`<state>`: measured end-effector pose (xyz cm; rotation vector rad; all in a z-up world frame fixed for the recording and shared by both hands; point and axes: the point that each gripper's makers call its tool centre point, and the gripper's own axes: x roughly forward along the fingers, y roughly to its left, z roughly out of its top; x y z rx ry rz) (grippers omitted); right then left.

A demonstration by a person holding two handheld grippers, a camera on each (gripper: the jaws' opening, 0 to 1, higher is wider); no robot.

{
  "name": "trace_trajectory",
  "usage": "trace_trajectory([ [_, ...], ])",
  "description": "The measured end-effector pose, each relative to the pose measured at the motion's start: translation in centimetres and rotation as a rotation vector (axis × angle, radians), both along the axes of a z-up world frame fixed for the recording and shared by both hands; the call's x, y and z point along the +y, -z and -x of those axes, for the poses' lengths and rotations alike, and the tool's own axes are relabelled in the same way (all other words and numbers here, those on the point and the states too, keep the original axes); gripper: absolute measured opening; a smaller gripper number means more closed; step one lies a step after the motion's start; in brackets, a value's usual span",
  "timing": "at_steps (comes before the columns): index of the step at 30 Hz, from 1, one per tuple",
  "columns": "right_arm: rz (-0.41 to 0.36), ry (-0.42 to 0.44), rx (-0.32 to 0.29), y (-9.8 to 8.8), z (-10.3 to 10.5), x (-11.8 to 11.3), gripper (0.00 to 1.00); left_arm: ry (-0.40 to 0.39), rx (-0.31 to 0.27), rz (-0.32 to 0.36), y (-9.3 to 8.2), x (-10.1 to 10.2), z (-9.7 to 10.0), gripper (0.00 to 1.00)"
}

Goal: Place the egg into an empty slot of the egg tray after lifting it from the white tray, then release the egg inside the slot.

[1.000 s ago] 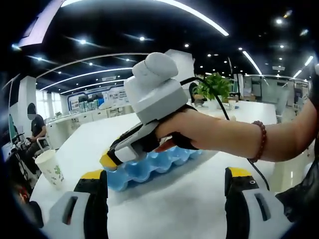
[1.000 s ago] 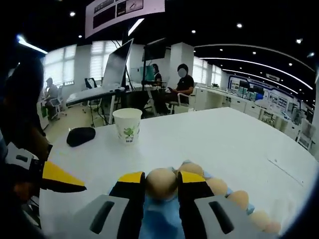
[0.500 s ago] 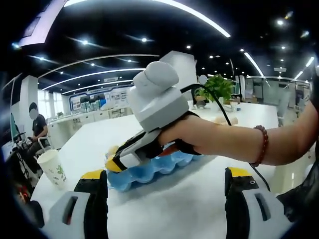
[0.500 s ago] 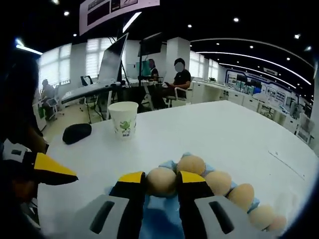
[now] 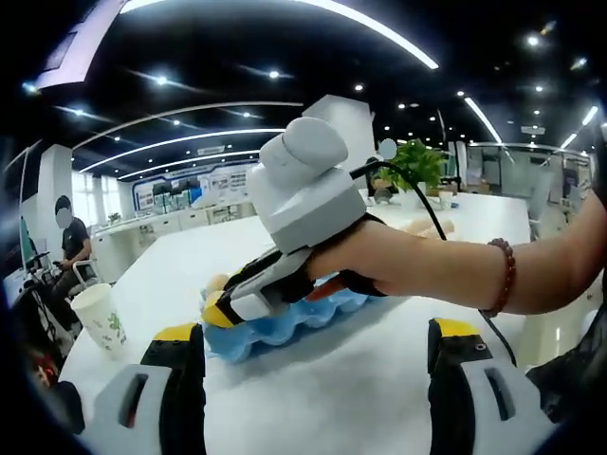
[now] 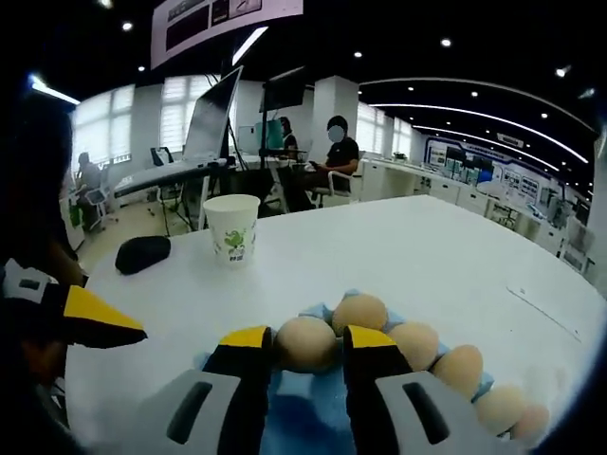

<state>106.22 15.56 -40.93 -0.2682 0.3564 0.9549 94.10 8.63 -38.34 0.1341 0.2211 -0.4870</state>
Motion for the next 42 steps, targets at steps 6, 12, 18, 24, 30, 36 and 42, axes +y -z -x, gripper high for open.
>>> trace_trajectory([
  [6, -0.04, 0.013, 0.004, -0.5, -0.1, -0.3, 0.35, -0.001, -0.006, 0.003, -0.3, -0.3, 0.0, 1.0],
  [12, -0.087, 0.077, -0.059, -2.3, -0.7, -2.0, 0.4, 0.005, -0.007, 0.006, -0.4, -0.9, 0.0, 1.0],
  [18, -0.134, 0.14, -0.054, -3.5, -0.9, -4.8, 0.48, 0.013, -0.013, 0.011, -0.6, -1.6, 0.1, 1.0],
  [24, -0.204, 0.189, 0.001, -4.0, -0.6, -7.2, 0.53, 0.024, -0.018, 0.009, -0.7, -2.2, 0.4, 1.0],
  [30, -0.203, 0.22, -0.01, -3.9, -0.6, -9.2, 0.53, 0.026, -0.02, 0.004, -0.8, -2.3, 0.6, 1.0],
  [36, -0.204, 0.252, -0.004, -3.5, -0.5, -10.8, 0.55, 0.025, -0.019, 0.007, -0.7, -2.3, 0.8, 1.0],
  [42, -0.208, 0.281, 0.008, -3.2, -0.8, -12.0, 0.57, 0.025, -0.018, 0.006, -0.6, -2.2, 0.9, 1.0],
])
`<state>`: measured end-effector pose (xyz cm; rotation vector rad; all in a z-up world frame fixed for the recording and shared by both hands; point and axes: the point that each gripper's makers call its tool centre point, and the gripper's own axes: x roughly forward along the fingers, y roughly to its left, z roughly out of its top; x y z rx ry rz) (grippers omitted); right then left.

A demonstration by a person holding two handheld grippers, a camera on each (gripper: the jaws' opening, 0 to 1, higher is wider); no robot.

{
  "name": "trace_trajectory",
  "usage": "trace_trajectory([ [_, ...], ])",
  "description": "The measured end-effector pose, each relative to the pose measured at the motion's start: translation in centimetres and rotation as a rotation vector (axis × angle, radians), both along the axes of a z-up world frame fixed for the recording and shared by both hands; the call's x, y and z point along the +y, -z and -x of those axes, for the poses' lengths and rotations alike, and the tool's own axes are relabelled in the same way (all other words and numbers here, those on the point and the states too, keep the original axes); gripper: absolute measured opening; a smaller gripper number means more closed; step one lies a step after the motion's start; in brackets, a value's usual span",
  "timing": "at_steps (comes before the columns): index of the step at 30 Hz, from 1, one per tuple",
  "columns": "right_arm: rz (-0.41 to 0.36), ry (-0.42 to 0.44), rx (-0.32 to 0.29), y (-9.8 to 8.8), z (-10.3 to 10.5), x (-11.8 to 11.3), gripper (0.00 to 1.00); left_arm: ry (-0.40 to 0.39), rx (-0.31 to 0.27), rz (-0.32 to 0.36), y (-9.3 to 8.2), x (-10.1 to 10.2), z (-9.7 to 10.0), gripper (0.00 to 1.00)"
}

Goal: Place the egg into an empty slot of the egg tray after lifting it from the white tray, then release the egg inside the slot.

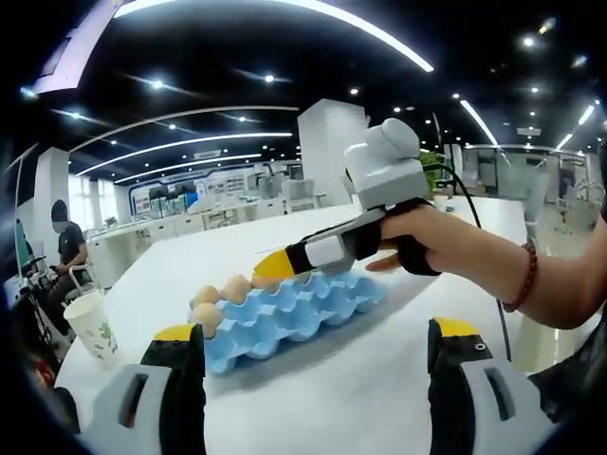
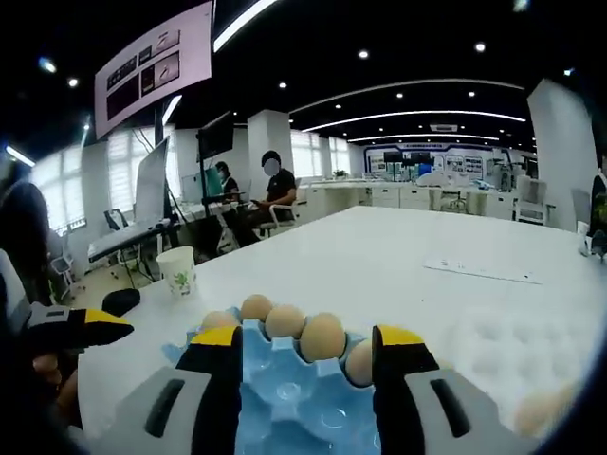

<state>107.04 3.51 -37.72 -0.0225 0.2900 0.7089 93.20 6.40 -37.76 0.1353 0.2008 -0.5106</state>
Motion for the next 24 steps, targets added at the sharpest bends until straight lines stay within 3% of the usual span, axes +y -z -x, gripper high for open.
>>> trace_trajectory([
  [24, 0.02, 0.145, -0.009, 0.4, -1.0, -6.6, 0.61, -0.005, -0.011, -0.004, -0.1, 0.2, 0.6, 1.0],
])
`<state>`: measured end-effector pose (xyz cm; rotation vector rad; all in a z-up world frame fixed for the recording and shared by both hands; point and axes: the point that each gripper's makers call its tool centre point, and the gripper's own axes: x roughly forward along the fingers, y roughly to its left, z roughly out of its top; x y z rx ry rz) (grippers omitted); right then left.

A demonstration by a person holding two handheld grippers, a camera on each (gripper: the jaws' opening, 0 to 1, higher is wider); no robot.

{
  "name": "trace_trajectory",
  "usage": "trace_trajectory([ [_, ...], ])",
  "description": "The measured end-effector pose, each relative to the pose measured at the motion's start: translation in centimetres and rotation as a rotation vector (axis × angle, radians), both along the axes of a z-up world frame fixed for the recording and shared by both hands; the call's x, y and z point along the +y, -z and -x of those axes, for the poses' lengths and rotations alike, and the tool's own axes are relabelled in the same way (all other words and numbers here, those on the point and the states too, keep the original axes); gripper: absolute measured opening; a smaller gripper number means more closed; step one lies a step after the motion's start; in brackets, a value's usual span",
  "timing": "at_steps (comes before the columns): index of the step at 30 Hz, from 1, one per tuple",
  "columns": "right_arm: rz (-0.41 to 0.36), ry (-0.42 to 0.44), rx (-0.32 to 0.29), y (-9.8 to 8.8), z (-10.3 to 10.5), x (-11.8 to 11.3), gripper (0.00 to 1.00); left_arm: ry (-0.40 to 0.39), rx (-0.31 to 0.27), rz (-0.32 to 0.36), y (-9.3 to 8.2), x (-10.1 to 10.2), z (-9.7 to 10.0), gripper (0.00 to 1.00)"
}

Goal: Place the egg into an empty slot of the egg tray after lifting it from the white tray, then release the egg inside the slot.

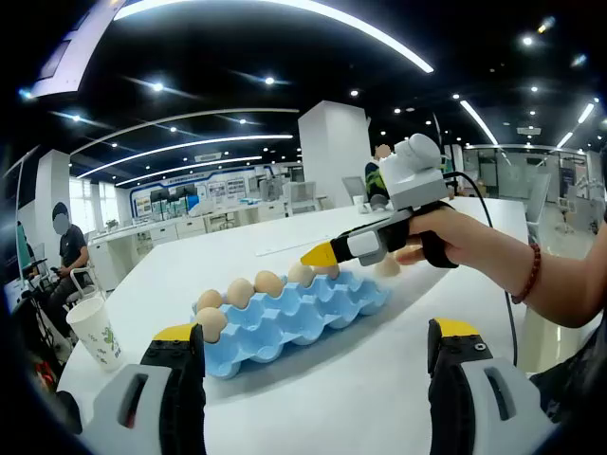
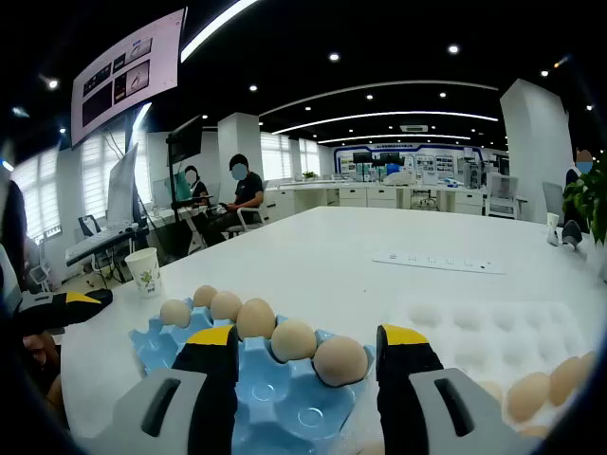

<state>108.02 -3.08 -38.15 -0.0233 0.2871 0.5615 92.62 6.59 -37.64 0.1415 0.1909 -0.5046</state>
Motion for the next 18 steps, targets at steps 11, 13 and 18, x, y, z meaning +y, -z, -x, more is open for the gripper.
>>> trace_trajectory([
  [11, 0.032, 0.086, -0.018, -0.2, 0.0, -4.0, 0.61, 0.005, 0.0, -0.008, -0.1, -0.1, -0.4, 1.0],
  [13, 0.032, 0.107, -0.013, -0.1, 0.0, -4.9, 0.6, 0.007, 0.0, -0.008, -0.1, -0.1, -0.4, 1.0],
  [18, 0.037, 0.142, -0.008, 0.1, 0.1, -6.6, 0.6, 0.008, 0.001, -0.01, -0.1, -0.2, -0.3, 1.0],
])
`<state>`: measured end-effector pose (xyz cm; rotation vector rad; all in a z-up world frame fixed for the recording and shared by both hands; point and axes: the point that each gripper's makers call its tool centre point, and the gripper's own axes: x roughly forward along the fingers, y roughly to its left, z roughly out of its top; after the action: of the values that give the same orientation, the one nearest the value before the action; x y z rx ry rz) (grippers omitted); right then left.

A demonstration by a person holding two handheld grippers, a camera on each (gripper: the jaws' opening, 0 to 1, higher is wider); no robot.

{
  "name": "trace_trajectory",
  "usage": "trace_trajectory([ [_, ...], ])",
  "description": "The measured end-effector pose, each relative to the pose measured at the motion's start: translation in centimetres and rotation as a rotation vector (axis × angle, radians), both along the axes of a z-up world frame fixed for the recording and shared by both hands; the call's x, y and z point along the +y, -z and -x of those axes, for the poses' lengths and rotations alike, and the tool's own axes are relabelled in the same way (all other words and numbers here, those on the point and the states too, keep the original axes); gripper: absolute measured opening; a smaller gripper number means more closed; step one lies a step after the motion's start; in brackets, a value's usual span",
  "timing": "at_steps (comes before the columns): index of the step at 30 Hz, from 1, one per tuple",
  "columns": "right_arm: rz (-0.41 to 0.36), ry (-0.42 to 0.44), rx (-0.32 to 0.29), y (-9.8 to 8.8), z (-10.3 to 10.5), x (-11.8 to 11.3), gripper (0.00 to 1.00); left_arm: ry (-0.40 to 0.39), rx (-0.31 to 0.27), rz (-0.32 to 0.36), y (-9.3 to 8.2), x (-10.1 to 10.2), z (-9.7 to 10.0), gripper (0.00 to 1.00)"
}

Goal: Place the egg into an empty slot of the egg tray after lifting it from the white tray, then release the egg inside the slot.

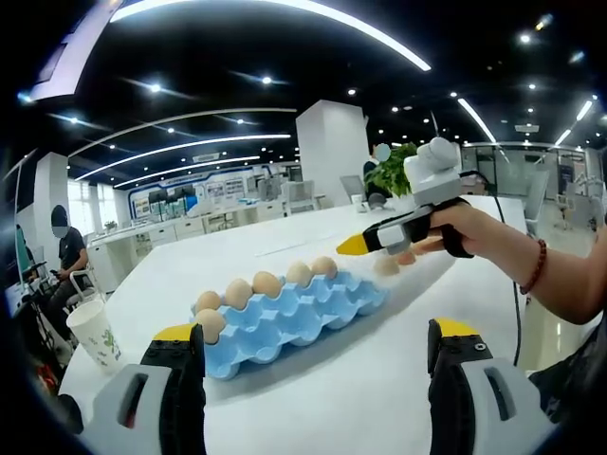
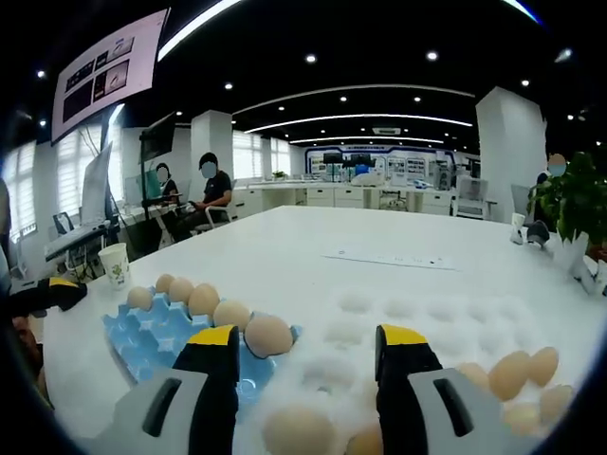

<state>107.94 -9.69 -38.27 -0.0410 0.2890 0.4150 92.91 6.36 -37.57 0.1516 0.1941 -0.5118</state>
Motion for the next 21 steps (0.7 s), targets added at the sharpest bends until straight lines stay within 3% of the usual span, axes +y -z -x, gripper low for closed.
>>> trace_trajectory([
  [9, 0.034, 0.095, 0.005, 0.5, 0.1, -3.2, 0.55, -0.003, 0.001, -0.004, 0.0, 0.1, 0.2, 1.0],
  [19, 0.053, 0.152, 0.044, 1.6, 0.3, -4.7, 0.46, 0.013, 0.013, -0.032, 0.5, -0.1, 0.3, 1.0],
  [21, 0.018, 0.169, 0.063, 1.7, 0.2, -4.9, 0.46, 0.018, 0.014, -0.031, 0.6, -0.1, 0.3, 1.0],
])
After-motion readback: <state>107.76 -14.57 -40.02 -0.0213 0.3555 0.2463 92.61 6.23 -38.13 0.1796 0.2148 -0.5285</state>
